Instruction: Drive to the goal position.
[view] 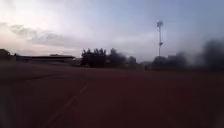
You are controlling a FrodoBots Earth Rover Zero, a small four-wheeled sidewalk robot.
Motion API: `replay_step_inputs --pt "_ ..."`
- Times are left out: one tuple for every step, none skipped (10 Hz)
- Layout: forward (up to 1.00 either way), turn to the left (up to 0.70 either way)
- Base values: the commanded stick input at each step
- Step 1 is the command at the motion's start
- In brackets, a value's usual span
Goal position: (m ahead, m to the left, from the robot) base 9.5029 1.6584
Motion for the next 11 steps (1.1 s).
replay_step_inputs --pt "0.7 0.0" --pt "0.7 0.0" --pt "0.7 0.0" --pt "0.7 0.0" --pt "0.7 0.0" --pt "0.7 0.0" --pt "0.7 0.0" --pt "0.7 0.0" --pt "0.7 0.0" --pt "0.7 0.0" --pt "0.7 0.0"
